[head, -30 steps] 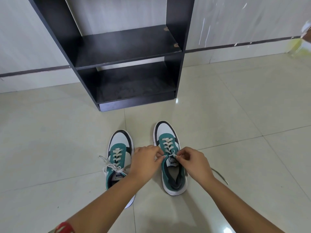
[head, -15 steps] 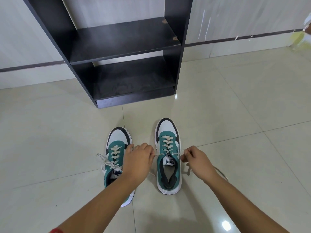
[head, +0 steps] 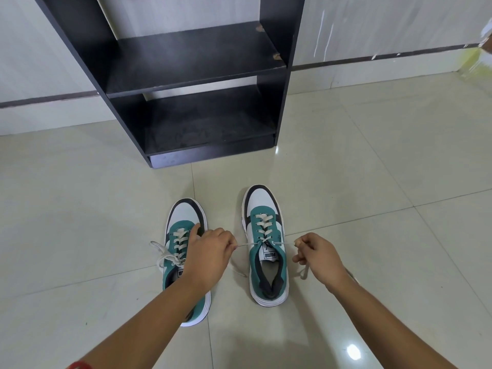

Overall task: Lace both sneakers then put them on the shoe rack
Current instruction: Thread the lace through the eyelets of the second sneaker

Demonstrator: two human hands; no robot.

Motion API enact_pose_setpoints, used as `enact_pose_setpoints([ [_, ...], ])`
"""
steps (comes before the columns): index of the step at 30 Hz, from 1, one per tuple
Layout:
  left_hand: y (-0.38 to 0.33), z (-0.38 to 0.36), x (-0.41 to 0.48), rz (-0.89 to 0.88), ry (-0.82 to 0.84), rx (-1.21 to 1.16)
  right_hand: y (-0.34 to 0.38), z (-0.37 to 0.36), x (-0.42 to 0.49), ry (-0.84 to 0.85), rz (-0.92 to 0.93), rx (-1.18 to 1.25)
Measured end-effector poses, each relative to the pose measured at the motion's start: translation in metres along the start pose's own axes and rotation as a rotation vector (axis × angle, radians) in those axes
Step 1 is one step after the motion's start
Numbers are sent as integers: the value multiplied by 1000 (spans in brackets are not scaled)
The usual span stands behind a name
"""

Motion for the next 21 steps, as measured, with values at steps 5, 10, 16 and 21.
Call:
enact_pose_setpoints([
  [5,-4,0,0,5,8,-11,-3,-10,-2,29,80,-281],
  [10,-20,16,-11,-18,-172,-87,20,-8,-17,-144,411,-468],
  [16,-32,-9,-17,224,156,-614,1,-23,-27,6,86,-382],
  [21,-41,-4,-7,392,99,-1082,-2,-31,-22,-53,-66,239],
])
Point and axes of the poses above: each hand's wrist, its own x-axis towards the middle knuckle, its own z-axis out of the back of the hand, y = z × x, the point moved 5 cm from there along x, towards the middle knuckle, and after that the axes turned 14 degrees about x, right-handed, at the moved point
